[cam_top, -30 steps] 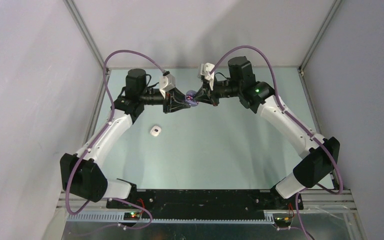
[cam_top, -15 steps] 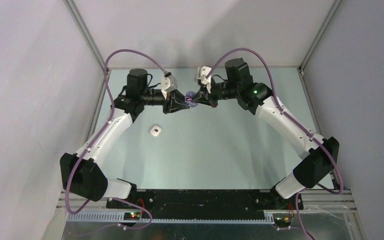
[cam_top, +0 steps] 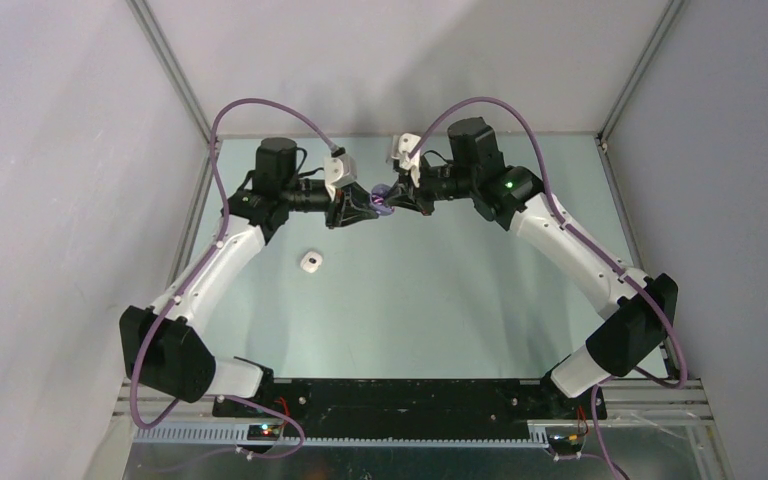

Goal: Insert the wireless bluetooth earbuds into the charging case
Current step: Insert the left earbud into the left side groove of the charging case.

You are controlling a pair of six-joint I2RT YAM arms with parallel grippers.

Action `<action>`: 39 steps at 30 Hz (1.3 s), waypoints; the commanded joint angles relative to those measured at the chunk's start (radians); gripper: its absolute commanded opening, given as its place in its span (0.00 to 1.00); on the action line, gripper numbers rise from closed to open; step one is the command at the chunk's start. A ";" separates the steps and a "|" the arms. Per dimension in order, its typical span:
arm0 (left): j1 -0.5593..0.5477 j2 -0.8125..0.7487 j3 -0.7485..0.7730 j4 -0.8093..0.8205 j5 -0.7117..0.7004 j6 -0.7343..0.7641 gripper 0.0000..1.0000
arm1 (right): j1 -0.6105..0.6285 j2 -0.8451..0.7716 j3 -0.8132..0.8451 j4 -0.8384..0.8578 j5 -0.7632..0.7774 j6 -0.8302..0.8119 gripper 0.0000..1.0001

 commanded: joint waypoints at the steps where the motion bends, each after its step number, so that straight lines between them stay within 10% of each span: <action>1: -0.011 -0.002 0.061 -0.008 0.010 0.047 0.00 | 0.005 -0.001 0.027 0.018 0.019 0.022 0.02; 21: -0.021 0.022 0.084 -0.059 -0.011 0.099 0.00 | 0.013 0.021 0.051 0.019 0.006 0.046 0.10; 39: -0.020 0.029 0.071 -0.014 0.003 0.076 0.00 | -0.109 -0.052 0.055 -0.041 -0.151 0.123 0.90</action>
